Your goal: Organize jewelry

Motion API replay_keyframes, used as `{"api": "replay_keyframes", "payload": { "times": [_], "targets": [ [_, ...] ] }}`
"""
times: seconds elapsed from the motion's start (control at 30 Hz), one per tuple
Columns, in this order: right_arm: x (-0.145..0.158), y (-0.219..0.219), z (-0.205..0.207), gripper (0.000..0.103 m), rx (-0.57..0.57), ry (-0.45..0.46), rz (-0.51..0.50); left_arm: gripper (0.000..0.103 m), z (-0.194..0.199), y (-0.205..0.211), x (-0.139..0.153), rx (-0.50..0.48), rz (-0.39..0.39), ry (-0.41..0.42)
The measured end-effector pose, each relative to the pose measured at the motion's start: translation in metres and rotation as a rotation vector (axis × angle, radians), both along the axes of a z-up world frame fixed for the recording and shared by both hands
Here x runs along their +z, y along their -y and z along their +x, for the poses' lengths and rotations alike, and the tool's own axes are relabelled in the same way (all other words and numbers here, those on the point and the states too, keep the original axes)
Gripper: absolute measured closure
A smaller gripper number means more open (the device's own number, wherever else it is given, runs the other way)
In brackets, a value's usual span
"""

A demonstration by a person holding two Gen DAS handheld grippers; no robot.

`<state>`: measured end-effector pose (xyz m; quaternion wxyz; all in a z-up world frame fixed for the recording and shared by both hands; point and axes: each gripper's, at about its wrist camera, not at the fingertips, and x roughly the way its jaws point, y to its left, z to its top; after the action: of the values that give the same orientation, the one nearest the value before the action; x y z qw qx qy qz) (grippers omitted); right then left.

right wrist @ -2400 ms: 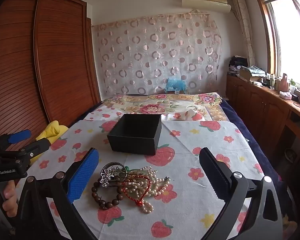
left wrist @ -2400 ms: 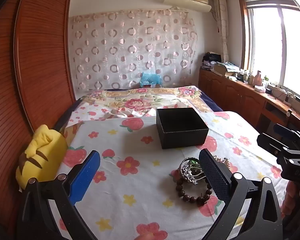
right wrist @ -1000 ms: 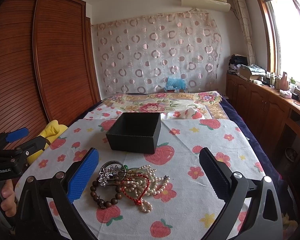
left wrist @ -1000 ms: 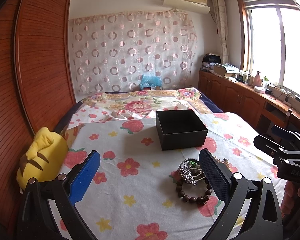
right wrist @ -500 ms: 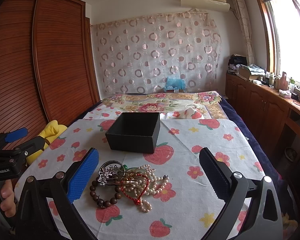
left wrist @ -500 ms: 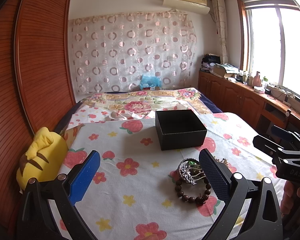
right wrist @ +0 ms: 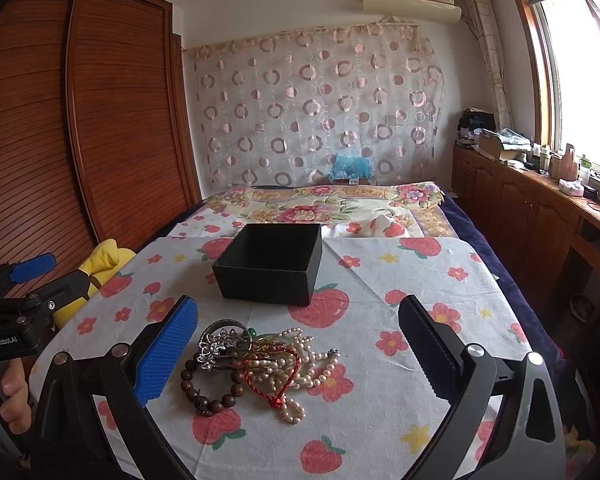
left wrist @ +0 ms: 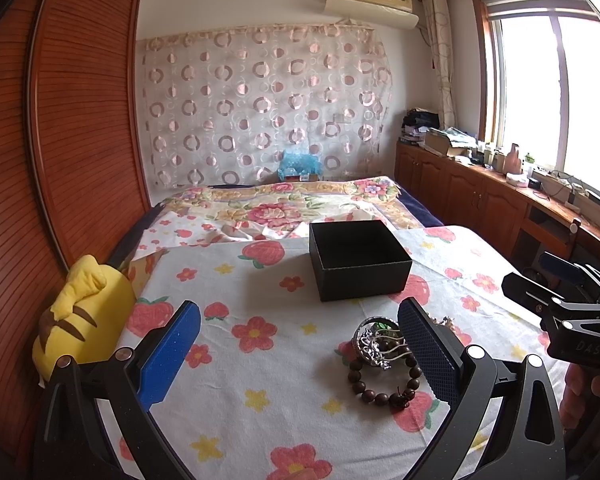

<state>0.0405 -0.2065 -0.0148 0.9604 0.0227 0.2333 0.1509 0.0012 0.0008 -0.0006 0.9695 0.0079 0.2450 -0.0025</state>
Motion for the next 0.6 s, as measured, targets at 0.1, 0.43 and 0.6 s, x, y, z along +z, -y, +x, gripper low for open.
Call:
{"api": "replay_keyframes", "payload": {
  "times": [0.1, 0.43, 0.6],
  "targets": [
    [0.0001, 0.0000, 0.0000, 0.002, 0.000, 0.000, 0.000, 0.007, 0.0000, 0.0000, -0.0001, 0.001, -0.001, -0.001],
    [0.0001, 0.0001, 0.0000, 0.002, 0.001, -0.001, 0.000, 0.007, -0.0009, 0.0003, 0.0003, 0.000, 0.000, 0.001],
    [0.0034, 0.0002, 0.0010, 0.002, 0.001, -0.003, 0.000, 0.007, -0.0010, 0.0004, 0.0003, 0.000, 0.000, 0.001]
  ]
}}
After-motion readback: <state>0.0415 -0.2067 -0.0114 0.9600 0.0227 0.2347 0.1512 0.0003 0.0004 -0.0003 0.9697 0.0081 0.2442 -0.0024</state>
